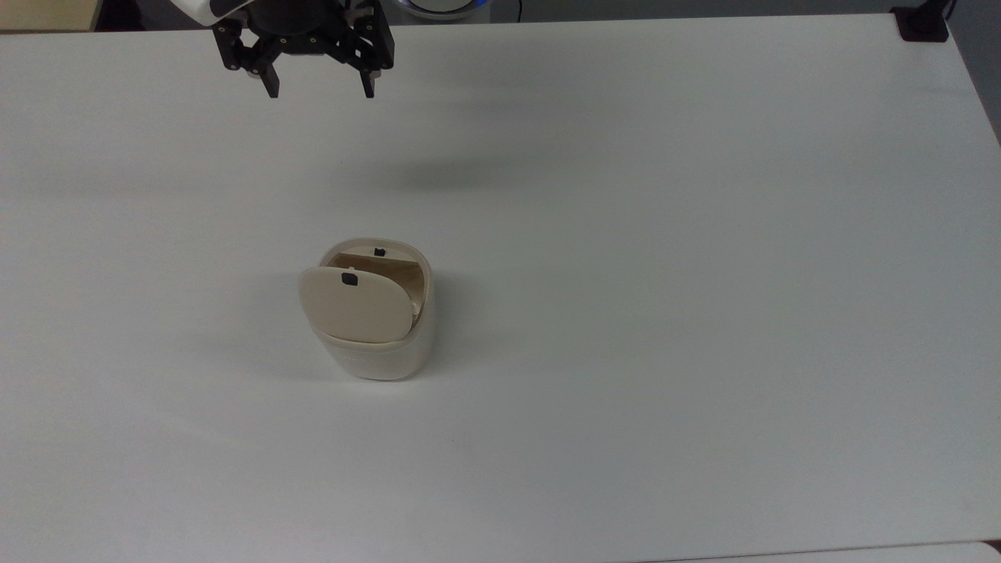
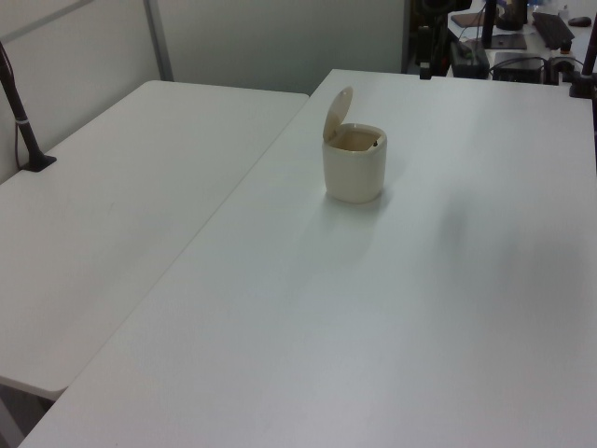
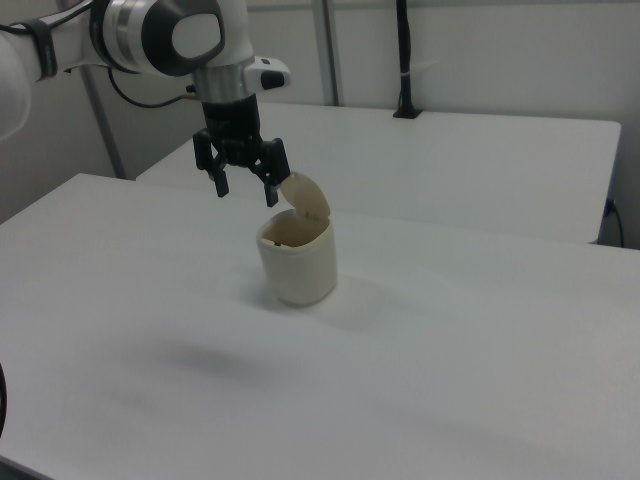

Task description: Close the trash bin

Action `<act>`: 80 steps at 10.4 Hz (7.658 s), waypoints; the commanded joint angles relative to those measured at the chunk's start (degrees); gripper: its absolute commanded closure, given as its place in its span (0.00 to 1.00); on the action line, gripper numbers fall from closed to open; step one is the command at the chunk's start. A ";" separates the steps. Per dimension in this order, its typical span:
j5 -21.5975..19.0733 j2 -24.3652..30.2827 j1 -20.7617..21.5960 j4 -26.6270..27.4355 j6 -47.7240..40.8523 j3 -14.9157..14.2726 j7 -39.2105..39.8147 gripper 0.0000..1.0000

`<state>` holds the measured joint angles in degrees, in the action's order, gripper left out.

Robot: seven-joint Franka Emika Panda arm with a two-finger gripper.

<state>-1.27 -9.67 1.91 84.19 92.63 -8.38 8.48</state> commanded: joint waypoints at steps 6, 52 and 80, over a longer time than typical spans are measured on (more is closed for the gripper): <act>0.13 1.50 -0.07 0.45 -0.35 -0.41 -0.84 0.00; -6.73 -11.86 4.33 0.34 20.30 -0.93 1.36 1.00; -1.02 11.17 -3.50 12.84 3.87 5.67 -1.37 0.00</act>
<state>-3.10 -0.12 -1.62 95.22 97.17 -1.95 7.50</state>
